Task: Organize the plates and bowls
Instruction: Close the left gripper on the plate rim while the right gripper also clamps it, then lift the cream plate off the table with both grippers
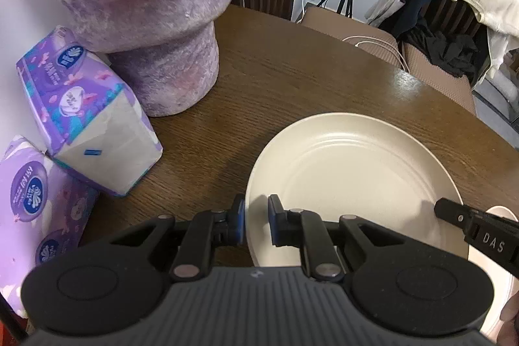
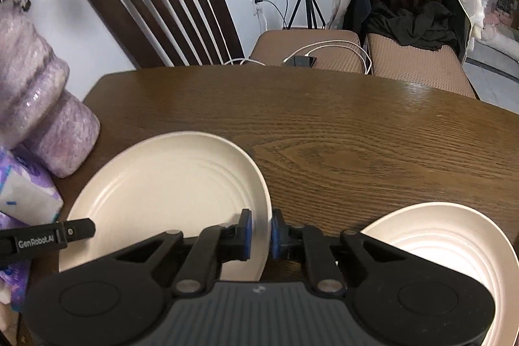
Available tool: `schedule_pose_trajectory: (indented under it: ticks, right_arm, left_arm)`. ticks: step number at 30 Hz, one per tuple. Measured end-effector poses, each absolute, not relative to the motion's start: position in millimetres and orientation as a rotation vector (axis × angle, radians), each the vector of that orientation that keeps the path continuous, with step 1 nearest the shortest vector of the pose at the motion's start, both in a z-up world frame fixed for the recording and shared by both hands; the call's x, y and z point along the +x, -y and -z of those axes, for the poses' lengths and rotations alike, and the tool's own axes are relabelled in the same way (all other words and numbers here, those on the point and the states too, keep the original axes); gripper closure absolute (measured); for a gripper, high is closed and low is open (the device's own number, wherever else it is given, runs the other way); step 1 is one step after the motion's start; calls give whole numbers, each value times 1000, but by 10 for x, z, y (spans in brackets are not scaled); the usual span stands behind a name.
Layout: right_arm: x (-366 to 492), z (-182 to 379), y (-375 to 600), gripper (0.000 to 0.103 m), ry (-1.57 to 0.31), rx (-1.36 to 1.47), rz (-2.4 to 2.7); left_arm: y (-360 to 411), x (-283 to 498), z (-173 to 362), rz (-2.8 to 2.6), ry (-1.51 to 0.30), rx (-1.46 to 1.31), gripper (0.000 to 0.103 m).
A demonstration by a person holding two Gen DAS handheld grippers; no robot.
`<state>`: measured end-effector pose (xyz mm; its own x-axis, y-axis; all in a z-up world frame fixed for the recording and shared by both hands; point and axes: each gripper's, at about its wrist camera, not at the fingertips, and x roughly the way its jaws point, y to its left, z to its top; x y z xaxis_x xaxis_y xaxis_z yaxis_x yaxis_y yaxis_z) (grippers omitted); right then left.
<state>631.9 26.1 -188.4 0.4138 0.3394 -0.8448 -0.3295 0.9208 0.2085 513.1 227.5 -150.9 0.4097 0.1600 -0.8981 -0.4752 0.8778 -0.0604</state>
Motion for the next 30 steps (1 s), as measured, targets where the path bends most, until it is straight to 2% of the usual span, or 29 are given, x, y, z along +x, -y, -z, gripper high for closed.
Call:
schedule_pose_trajectory:
  ticks: [30]
  right_arm:
    - [5836, 1368, -122, 94, -1044, 133, -375]
  left_arm:
    - [-2280, 4620, 918, -355, -1019, -343, 89]
